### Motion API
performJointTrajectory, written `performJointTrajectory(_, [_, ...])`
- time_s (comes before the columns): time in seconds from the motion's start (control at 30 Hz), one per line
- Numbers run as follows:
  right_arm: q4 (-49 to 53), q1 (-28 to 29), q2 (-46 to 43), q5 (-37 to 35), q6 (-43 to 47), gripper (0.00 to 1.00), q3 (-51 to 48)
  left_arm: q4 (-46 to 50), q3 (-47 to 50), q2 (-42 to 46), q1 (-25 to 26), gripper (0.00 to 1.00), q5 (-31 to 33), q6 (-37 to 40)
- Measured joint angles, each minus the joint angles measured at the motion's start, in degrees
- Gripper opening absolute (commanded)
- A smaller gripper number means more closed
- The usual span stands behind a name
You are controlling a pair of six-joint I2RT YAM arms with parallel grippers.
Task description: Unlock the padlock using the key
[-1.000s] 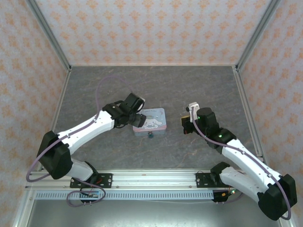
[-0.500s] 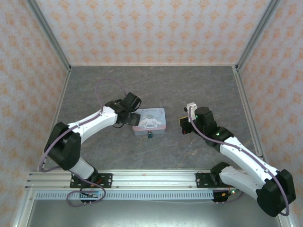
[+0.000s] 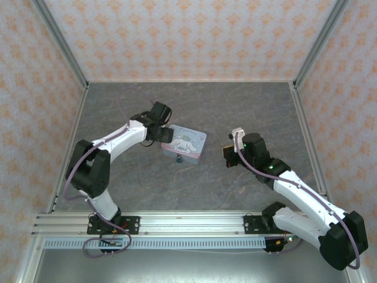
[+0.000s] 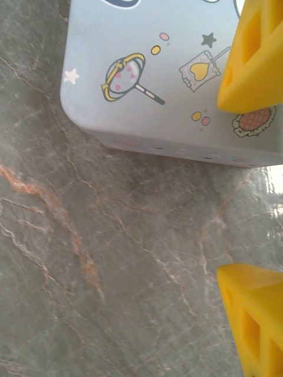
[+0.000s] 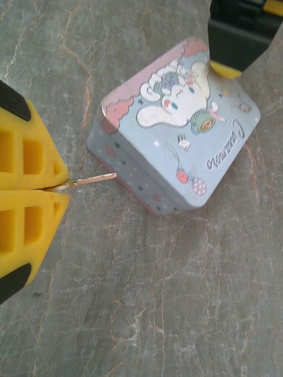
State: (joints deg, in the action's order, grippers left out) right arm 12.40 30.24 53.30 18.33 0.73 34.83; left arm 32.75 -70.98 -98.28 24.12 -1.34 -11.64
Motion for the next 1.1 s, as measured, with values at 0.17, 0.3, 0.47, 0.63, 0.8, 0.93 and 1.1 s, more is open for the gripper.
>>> performJointTrajectory(0.17, [-6.4,0.0,1.9,3.6,-4.0,0.00,-0.8,-1.5,0.4,3.3,0.0,0.79,-2.3,0.2])
performJointTrajectory(0.3, [-12.3,0.0,6.9,7.7,-7.7,0.00,-1.5,-4.2,3.6,15.5,0.0,0.83,-4.3,0.0])
performJointTrajectory(0.47, [-14.9,0.0,18.2,14.2,-11.5,0.00,3.4,-9.8,12.9,30.7,0.0,0.84,-7.4,-0.4])
performJointTrajectory(0.63, [-16.8,0.0,28.2,19.3,-14.3,0.00,11.7,-13.6,28.3,35.9,0.0,0.83,-12.6,-3.6])
performJointTrajectory(0.8, [-16.4,0.0,35.4,20.5,-15.4,0.00,17.5,-18.8,38.7,36.4,0.1,0.83,-18.8,-8.6])
performJointTrajectory(0.93, [-15.1,0.0,39.2,20.2,-15.7,0.00,19.9,-26.1,41.3,35.2,0.2,0.83,-22.0,-11.7])
performJointTrajectory(1.1, [-11.4,0.0,42.0,18.8,-15.7,0.00,21.0,-34.8,42.0,28.9,0.2,0.83,-24.4,-14.5])
